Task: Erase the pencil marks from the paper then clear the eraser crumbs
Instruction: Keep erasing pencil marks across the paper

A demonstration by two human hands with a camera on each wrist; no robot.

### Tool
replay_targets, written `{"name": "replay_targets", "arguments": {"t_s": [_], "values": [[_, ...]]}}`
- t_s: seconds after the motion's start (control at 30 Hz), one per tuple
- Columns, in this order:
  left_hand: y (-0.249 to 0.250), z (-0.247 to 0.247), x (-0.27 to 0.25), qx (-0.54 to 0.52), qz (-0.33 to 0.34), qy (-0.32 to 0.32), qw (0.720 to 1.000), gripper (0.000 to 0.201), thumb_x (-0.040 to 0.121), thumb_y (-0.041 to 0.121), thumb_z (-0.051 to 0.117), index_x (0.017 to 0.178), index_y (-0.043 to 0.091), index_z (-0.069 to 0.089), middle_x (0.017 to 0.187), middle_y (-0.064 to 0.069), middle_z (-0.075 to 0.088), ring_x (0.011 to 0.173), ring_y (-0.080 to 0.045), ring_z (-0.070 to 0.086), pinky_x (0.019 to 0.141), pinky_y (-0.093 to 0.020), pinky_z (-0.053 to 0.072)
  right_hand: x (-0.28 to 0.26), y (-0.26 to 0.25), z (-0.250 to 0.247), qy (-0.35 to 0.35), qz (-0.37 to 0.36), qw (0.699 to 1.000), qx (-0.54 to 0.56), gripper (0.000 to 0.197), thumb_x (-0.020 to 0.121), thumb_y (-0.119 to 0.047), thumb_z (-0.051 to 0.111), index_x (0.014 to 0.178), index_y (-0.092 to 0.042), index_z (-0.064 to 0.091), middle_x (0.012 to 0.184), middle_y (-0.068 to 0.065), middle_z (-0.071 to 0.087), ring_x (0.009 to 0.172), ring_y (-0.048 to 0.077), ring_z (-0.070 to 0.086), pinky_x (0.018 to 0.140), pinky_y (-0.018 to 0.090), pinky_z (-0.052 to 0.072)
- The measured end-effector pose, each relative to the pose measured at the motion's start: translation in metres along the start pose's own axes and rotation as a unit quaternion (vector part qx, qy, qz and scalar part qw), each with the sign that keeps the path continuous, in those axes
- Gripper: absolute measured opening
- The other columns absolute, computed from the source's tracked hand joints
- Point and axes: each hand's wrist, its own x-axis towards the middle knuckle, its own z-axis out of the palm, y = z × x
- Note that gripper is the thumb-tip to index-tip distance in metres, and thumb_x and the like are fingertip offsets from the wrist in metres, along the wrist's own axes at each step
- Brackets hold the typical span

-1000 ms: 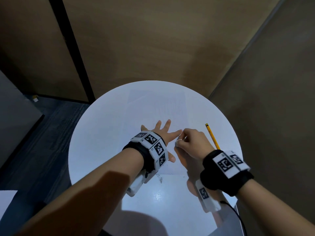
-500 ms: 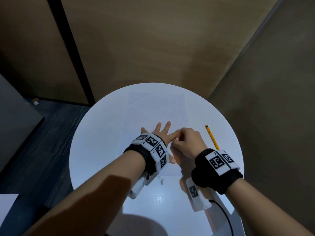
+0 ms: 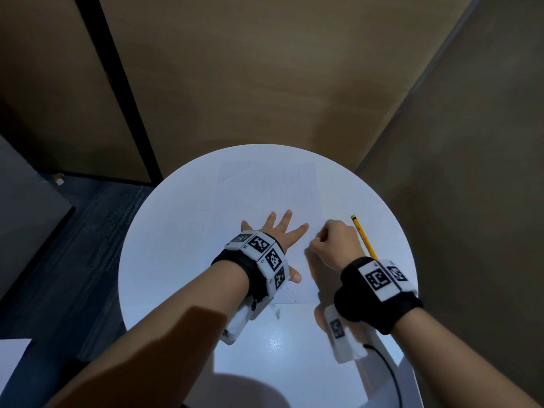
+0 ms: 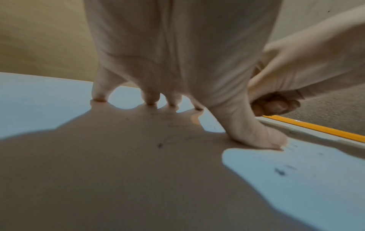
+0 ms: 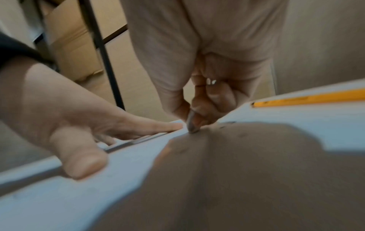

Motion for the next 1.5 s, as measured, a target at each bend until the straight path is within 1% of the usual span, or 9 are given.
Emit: {"name": "replay_targets", "arguments": {"t_s": [0.13,0.3,0.5,0.7,0.93,1.1,1.27,1.4,1.5], "values": [[-0.002,0.002,0.001,-0.003,0.003,-0.003,1.0,0.108,0.076,0.061,0.065,0.146,0.042,-0.015,0.155,0.002,-0.028,0.144,-0.03,-0.019,0.103,-0.072,0.002,0.006,0.024,-0.02,-0.016,0.043,0.999,0.029,0.006,0.084,-0.01,0.058,0.08,-0.006,0.057,0.081,0.007,0.059,0.081,0.023,0.055,0.072,0.032,0.047],[-0.002,0.001,0.001,-0.002,0.009,-0.004,1.0,0.105,0.075,0.064,0.064,0.145,0.048,-0.012,0.155,0.002,-0.028,0.143,-0.031,-0.019,0.102,-0.074,0.002,0.008,0.033,-0.036,-0.009,0.093,0.927,0.364,0.016,0.088,0.003,0.057,0.072,-0.001,0.052,0.041,0.002,0.057,0.039,0.016,0.053,0.049,0.029,0.052],[0.004,-0.005,-0.001,-0.003,0.001,-0.024,1.0,0.1,0.076,0.062,0.065,0.142,0.054,-0.01,0.154,-0.001,-0.03,0.142,-0.034,-0.022,0.101,-0.075,0.004,0.012,0.021,-0.025,-0.048,-0.031,0.996,0.072,0.011,0.083,-0.017,0.064,0.077,-0.007,0.062,0.076,0.006,0.067,0.073,0.02,0.06,0.071,0.031,0.049],[0.006,-0.006,0.0,-0.006,-0.006,-0.025,1.0,0.102,0.075,0.06,0.068,0.142,0.056,-0.009,0.153,-0.001,-0.031,0.142,-0.034,-0.022,0.099,-0.076,0.008,-0.024,0.027,-0.032,-0.187,-0.115,0.975,-0.035,0.02,0.084,-0.018,0.063,0.066,-0.021,0.053,0.066,-0.011,0.057,0.062,0.003,0.052,0.057,0.016,0.039],[0.007,-0.003,0.003,0.017,-0.012,-0.019,1.0,0.102,0.077,0.057,0.066,0.141,0.055,-0.014,0.153,-0.003,-0.032,0.142,-0.036,-0.022,0.103,-0.074,0.012,0.0,0.014,-0.03,-0.117,-0.097,0.988,0.005,0.021,0.084,-0.013,0.059,0.064,-0.019,0.053,0.069,-0.003,0.06,0.071,0.016,0.058,0.063,0.023,0.046],[0.004,0.0,0.005,-0.006,-0.004,-0.016,1.0,0.101,0.074,0.062,0.066,0.141,0.058,-0.009,0.153,-0.001,-0.031,0.141,-0.036,-0.022,0.098,-0.077,0.009,-0.016,0.029,-0.05,-0.236,-0.095,0.962,-0.097,0.023,0.081,-0.016,0.063,0.061,-0.019,0.054,0.061,-0.008,0.056,0.054,0.004,0.051,0.049,0.014,0.037],[0.023,-0.006,0.001,-0.022,-0.032,0.016,0.999,0.079,0.082,0.063,0.056,0.144,0.049,0.009,0.157,-0.008,-0.018,0.142,-0.043,-0.012,0.099,-0.077,0.005,-0.001,0.029,-0.053,-0.122,-0.07,0.982,0.127,0.009,0.085,-0.016,0.065,0.081,-0.01,0.06,0.061,0.0,0.064,0.047,0.011,0.056,0.049,0.018,0.045],[0.031,-0.002,0.002,-0.002,-0.053,0.012,0.999,0.099,0.073,0.07,0.06,0.144,0.051,-0.006,0.155,-0.013,-0.024,0.14,-0.047,-0.015,0.099,-0.076,0.004,0.009,0.023,-0.026,-0.045,-0.074,0.995,0.058,0.012,0.084,-0.019,0.063,0.077,-0.013,0.056,0.073,0.0,0.062,0.073,0.015,0.057,0.063,0.023,0.041],[0.033,0.002,0.005,0.01,-0.059,0.008,0.998,0.109,0.07,0.074,0.061,0.143,0.048,-0.016,0.153,-0.014,-0.029,0.139,-0.048,-0.018,0.099,-0.076,0.004,-0.004,0.029,-0.02,-0.064,-0.101,0.993,0.007,0.021,0.086,-0.02,0.06,0.069,-0.018,0.049,0.075,-0.001,0.06,0.072,0.014,0.055,0.058,0.021,0.037]]}}
